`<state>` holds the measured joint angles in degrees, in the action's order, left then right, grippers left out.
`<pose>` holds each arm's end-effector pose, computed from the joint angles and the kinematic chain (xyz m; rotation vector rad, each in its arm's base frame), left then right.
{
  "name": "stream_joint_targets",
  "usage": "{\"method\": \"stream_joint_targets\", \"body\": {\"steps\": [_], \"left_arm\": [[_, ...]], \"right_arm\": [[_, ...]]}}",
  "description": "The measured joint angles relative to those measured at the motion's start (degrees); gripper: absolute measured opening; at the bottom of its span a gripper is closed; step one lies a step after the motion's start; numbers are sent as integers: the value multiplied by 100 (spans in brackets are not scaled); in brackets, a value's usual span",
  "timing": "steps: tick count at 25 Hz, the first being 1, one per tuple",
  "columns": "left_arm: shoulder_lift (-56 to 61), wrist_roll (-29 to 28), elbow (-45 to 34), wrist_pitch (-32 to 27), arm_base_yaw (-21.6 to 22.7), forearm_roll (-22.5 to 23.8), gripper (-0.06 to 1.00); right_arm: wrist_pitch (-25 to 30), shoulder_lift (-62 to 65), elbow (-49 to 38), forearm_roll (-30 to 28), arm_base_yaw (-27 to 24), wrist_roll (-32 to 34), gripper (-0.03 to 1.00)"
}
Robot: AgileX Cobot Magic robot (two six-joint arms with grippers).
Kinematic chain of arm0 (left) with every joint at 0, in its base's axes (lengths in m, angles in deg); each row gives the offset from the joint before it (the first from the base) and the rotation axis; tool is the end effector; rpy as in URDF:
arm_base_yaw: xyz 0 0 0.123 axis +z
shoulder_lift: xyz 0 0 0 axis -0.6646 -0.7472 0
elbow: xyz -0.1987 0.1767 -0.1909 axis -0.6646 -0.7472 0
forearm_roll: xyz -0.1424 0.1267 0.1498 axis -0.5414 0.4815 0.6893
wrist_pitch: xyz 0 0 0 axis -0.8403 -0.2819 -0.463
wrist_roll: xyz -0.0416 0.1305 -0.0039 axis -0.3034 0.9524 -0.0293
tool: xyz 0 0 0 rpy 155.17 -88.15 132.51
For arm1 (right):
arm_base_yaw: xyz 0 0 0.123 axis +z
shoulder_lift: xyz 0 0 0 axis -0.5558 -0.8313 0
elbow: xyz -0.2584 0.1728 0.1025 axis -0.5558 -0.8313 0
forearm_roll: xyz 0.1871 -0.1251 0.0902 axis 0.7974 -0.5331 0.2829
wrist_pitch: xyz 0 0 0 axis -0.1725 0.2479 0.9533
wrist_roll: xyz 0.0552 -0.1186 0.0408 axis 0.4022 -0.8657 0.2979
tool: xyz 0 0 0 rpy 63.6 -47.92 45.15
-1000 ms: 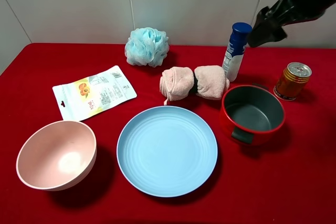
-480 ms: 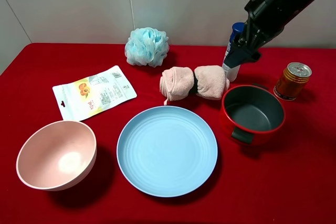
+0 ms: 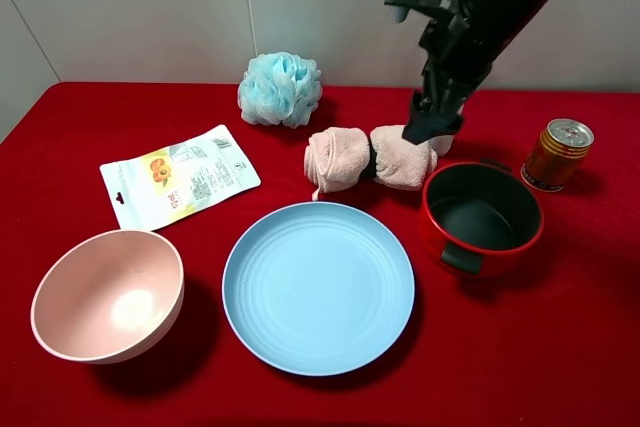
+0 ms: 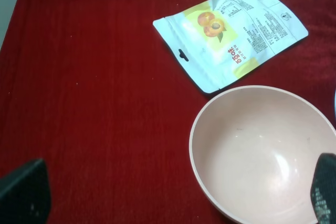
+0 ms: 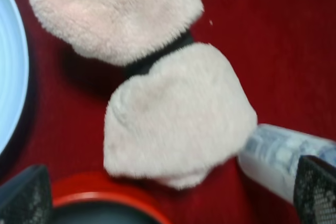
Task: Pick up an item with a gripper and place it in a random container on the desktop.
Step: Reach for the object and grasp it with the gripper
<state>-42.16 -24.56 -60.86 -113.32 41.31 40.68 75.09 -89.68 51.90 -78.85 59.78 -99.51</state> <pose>-0.0143 0.0021 0.2497 0.0456 2.0411 0.0409 0.3457 0.1778 0.2425 -1.6552 2.1658 -0.0292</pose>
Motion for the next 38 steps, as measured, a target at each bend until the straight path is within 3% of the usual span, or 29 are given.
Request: {"method": "stream_joint_targets", "body": {"steps": [14, 21, 38], "left_arm": [[0, 0, 0, 0, 0, 18, 99], [0, 0, 0, 0, 0, 18, 99], [0, 0, 0, 0, 0, 23, 99]], "right_arm": [[-354, -1231, 802, 146, 355, -756, 69], [-536, -1540, 836, 359, 355, -1214, 69], [-1107, -2297, 836, 499, 344, -1524, 69]]}}
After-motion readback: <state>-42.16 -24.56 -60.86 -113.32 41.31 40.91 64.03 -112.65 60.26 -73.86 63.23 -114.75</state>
